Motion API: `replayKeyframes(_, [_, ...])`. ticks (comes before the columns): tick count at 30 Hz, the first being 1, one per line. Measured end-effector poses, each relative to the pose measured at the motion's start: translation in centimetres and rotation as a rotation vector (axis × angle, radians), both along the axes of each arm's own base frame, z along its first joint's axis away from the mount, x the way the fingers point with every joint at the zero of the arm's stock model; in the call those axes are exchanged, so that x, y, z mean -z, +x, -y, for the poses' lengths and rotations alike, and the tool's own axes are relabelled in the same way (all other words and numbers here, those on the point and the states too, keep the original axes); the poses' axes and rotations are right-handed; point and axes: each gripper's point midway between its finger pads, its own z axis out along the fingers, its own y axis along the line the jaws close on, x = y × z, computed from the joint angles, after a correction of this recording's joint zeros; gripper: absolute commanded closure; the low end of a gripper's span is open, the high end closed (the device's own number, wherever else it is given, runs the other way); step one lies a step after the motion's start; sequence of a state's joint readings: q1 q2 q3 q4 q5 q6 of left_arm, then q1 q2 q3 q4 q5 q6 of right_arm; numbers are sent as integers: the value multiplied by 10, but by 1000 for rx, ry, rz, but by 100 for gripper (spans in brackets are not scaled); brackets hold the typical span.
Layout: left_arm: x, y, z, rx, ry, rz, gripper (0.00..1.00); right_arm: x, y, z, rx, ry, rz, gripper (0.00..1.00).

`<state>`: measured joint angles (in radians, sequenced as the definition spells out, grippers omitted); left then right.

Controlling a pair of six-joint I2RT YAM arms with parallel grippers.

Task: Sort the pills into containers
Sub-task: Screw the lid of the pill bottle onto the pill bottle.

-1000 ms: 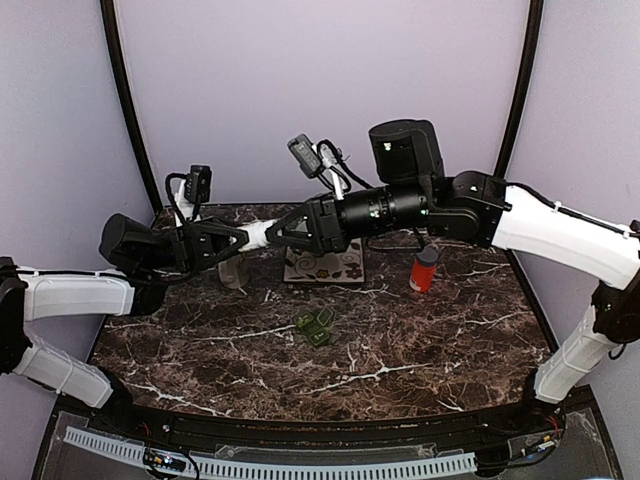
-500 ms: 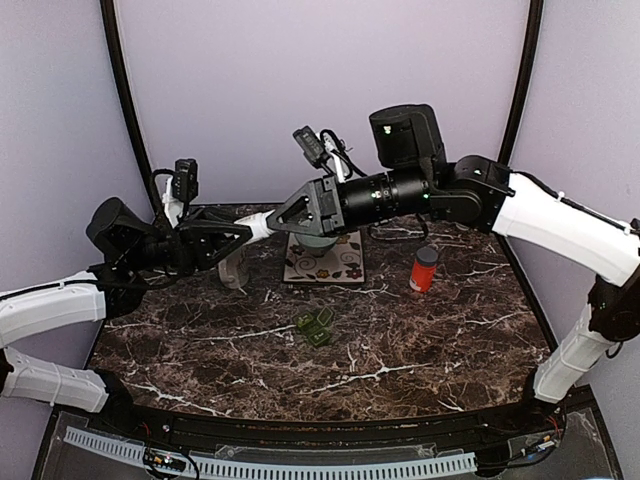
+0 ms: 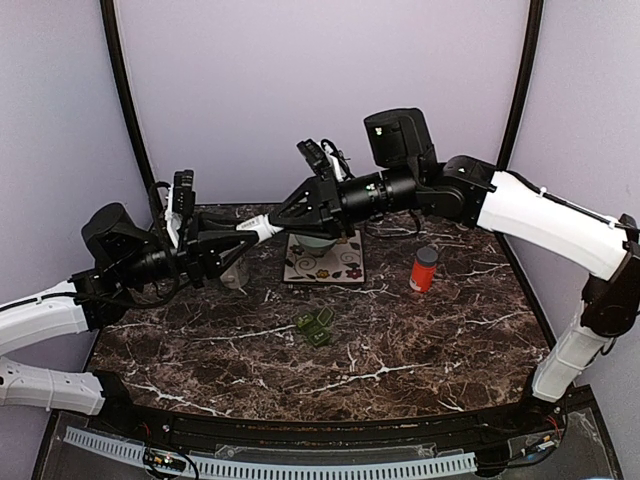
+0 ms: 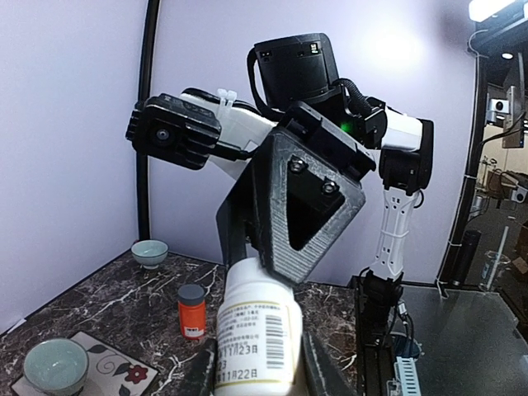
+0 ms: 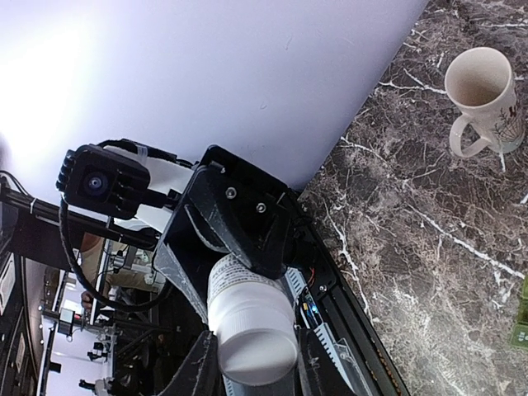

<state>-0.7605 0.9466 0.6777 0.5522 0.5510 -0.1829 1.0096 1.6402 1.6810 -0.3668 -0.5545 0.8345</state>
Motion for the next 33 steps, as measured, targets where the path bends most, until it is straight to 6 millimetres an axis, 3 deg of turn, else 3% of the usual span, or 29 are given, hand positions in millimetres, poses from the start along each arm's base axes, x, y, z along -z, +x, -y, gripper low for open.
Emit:
replayKeyframes(9, [8, 0, -8, -107, -3, 45, 100, 7, 4, -7, 40, -6, -138, 94])
replayKeyframes(15, [14, 0, -12, -178, -10, 72, 100, 12, 5, -12, 63, -8, -226, 93])
replayKeyframes(28, [17, 3, -22, -250, -61, 89, 100, 15, 8, -18, 90, 2, -252, 58])
replayKeyframes(33, [13, 6, -29, -285, -92, 80, 100, 15, 12, -11, 119, 3, -206, 52])
